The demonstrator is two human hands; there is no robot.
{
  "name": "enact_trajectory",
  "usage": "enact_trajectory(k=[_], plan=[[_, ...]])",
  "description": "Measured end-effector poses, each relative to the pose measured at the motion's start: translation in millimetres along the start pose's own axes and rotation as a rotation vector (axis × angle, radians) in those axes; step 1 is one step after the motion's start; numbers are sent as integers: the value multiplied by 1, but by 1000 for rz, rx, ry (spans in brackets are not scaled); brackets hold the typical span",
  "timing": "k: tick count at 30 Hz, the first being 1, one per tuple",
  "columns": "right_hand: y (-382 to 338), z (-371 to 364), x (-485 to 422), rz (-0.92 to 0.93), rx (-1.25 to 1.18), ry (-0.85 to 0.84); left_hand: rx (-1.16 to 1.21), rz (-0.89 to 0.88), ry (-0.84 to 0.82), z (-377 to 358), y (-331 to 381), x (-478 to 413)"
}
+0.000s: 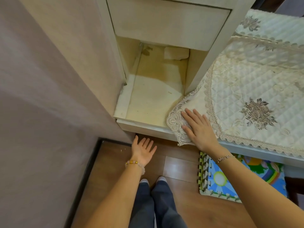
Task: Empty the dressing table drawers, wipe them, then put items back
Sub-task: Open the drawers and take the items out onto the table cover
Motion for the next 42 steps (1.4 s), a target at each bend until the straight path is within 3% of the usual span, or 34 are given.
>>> enact_trajectory(k=[21,42], plan=[[3,-4,-2,3,24,51,101,18,-42,-2,0,-32],[4,-3,-1,32,-20,7,147,-18,81,121,-62,18]])
Point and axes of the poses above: each hand's wrist, its own x-axis away from the middle knuckle, its own z-axis out of the back of the hand, y = z × x, the point moved 6 cm from there along -x, towards the middle knuckle, and after that the axes turned 15 degrees about z, right-handed, at the moved point
